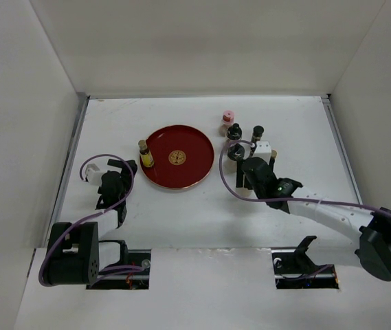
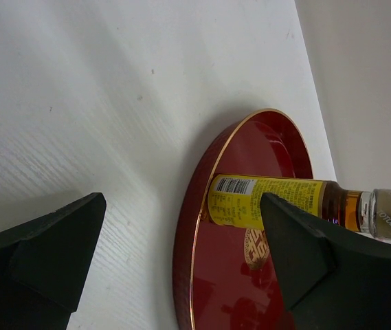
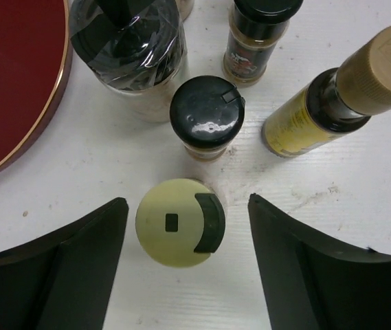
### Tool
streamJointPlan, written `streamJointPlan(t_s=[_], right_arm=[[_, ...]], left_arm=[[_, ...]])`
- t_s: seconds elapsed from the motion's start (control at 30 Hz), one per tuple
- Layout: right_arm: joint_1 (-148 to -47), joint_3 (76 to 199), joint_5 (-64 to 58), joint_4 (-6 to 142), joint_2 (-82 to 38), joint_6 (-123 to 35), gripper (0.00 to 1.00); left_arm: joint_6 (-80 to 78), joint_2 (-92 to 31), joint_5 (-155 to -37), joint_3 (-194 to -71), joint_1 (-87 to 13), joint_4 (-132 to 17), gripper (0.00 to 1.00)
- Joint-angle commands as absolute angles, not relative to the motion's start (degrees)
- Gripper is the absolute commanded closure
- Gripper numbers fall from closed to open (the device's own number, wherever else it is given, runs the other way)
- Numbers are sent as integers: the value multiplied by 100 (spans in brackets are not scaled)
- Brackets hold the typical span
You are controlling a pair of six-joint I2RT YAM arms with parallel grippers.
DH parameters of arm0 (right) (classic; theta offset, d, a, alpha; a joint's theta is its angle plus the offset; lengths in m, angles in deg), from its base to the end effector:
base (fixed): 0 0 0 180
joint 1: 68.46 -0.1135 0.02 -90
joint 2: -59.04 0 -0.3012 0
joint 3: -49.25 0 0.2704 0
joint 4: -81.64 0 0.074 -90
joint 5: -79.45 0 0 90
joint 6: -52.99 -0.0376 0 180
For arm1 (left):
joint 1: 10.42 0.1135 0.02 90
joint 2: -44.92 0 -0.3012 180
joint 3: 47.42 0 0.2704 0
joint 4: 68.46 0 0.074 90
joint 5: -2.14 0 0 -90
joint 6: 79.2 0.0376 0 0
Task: Organize the condiment bottles
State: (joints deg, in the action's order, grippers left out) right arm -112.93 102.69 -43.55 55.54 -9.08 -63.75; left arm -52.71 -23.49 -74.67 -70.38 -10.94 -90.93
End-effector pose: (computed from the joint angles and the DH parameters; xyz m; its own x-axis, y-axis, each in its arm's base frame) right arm 0.1922 0.1600 0.2555 -0.5482 -0.0093 -0.8363 -0.0521 0.9984 0.0230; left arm 0.2008 0.0068 0.1577 0.0060 -0.8715 -0.4904 -0.4392 0.4383 -0.7842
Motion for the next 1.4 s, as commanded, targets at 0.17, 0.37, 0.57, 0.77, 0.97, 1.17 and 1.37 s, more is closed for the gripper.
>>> streamJointPlan(t_s=[0.17,0.37,0.57,0.77,0.97,1.17,1.37], right_arm=[[-11218,10742,-4228,5493,-1118,-6390,48],[-11236,11049,-4219,4993,-1040,-6416,55],[-11692,11751,-4220,4614,-723,-6381,56],[-12079,12815,-3553,5271,-1687,-6241,55],[-12088,14167,-3060,6660,-3506,-5662,55],[-11895,16127,-2998,6890,-5475,-5231,55],[-11877,17508,-2971,7057,-6803,-5019,53]], left_arm=[[-5336,-2390,-7538,-7114,-1108,-9484,0],[-5363,-2355,-7538,-7097,-1082,-9484,0],[-5389,-2373,-7538,-7079,-1064,-9484,0],[-5398,-2390,-7547,-7088,-1064,-9484,0],[-5398,-2320,-7547,-7062,-1046,-9484,0],[-5398,-2346,-7547,-7062,-1055,-9484,0],[-5415,-2425,-7547,-7062,-1082,-9572,0]])
